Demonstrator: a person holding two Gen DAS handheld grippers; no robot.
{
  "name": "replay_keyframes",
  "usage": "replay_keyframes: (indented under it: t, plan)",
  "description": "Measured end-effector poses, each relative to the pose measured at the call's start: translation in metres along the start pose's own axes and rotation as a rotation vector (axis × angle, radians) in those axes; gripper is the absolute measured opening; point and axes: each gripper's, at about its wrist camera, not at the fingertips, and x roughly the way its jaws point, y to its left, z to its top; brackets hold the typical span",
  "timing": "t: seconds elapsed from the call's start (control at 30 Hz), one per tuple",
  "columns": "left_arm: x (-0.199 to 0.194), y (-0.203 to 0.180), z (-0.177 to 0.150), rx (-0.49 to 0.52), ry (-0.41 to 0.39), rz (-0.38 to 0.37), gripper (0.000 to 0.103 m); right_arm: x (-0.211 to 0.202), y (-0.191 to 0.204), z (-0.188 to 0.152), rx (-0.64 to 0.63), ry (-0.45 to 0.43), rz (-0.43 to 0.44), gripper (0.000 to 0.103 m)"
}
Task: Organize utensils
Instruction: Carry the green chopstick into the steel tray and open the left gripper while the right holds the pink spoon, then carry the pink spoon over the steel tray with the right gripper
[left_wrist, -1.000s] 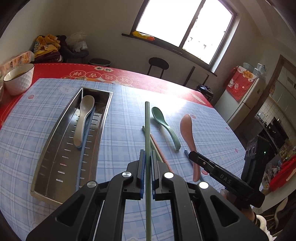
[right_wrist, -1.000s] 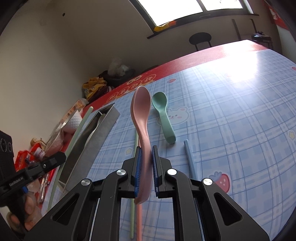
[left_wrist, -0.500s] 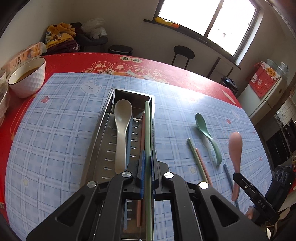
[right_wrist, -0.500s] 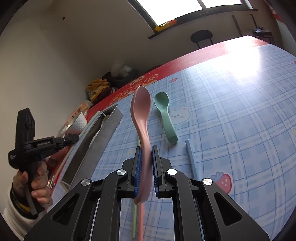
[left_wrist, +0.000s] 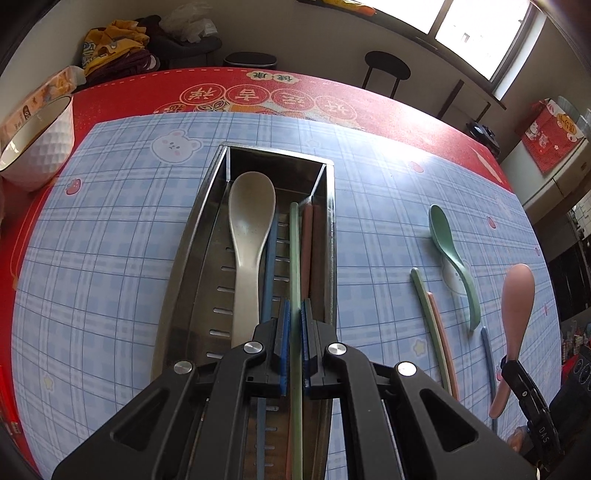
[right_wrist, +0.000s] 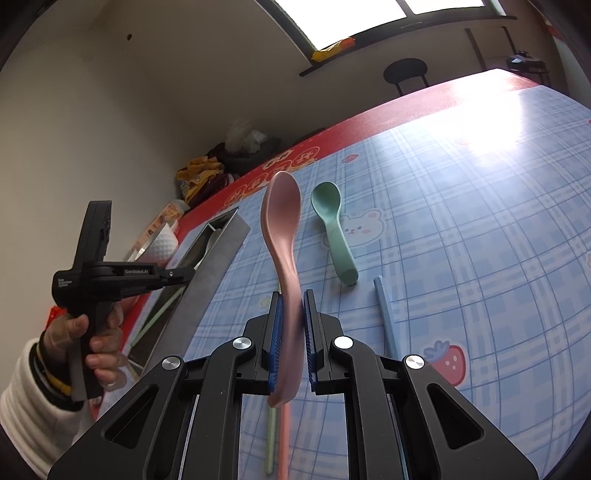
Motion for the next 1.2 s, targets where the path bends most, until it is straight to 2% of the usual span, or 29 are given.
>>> replay_keyframes:
  t: [0.2, 0.43, 0.57, 0.63, 0.7, 0.77, 0.83, 0.97, 1.07, 1.1, 1.17, 1.2]
  plan:
    - [0.003, -0.002, -0.002, 0.017, 0.010, 0.016, 0.006, -0.001, -0.002, 0.000, 0.004, 0.002, 0.006, 0.011]
    - [-0.020, -0.008, -0.008, 0.098, -0.074, 0.016, 0.012, -0.001, -0.003, 0.000, 0.009, 0.003, 0.002, 0.011]
    - [-0.045, -0.013, -0.025, 0.199, -0.183, 0.051, 0.033, -0.001, -0.001, 0.000, 0.002, 0.005, -0.002, 0.011]
    - [-0.057, -0.011, -0.037, 0.225, -0.259, 0.105, 0.033, 0.000, 0.000, 0.000, 0.000, 0.007, -0.005, 0.011]
    - [-0.066, -0.003, -0.046, 0.223, -0.308, 0.126, 0.033, 0.001, 0.001, 0.000, -0.001, 0.009, -0.008, 0.011]
    - [-0.071, 0.006, -0.054, 0.207, -0.335, 0.135, 0.037, 0.004, 0.000, 0.001, 0.011, 0.026, -0.008, 0.011]
    - [-0.076, 0.016, -0.062, 0.197, -0.366, 0.152, 0.048, 0.007, -0.001, 0.002, 0.023, 0.033, -0.018, 0.011]
    - [-0.077, 0.030, -0.075, 0.196, -0.400, 0.206, 0.050, 0.010, 0.004, 0.002, 0.017, 0.036, -0.041, 0.011]
    - [-0.078, 0.039, -0.079, 0.187, -0.422, 0.205, 0.072, 0.014, 0.008, 0.002, 0.008, 0.048, -0.028, 0.011]
    - [-0.078, 0.042, -0.081, 0.184, -0.435, 0.208, 0.075, 0.014, 0.010, 0.002, 0.007, 0.045, -0.036, 0.011]
    - [-0.078, 0.046, -0.083, 0.175, -0.450, 0.207, 0.076, 0.016, 0.010, 0.002, 0.011, 0.047, -0.047, 0.011]
    - [-0.078, 0.048, -0.084, 0.169, -0.456, 0.206, 0.081, 0.017, 0.011, 0.002, 0.013, 0.048, -0.058, 0.011]
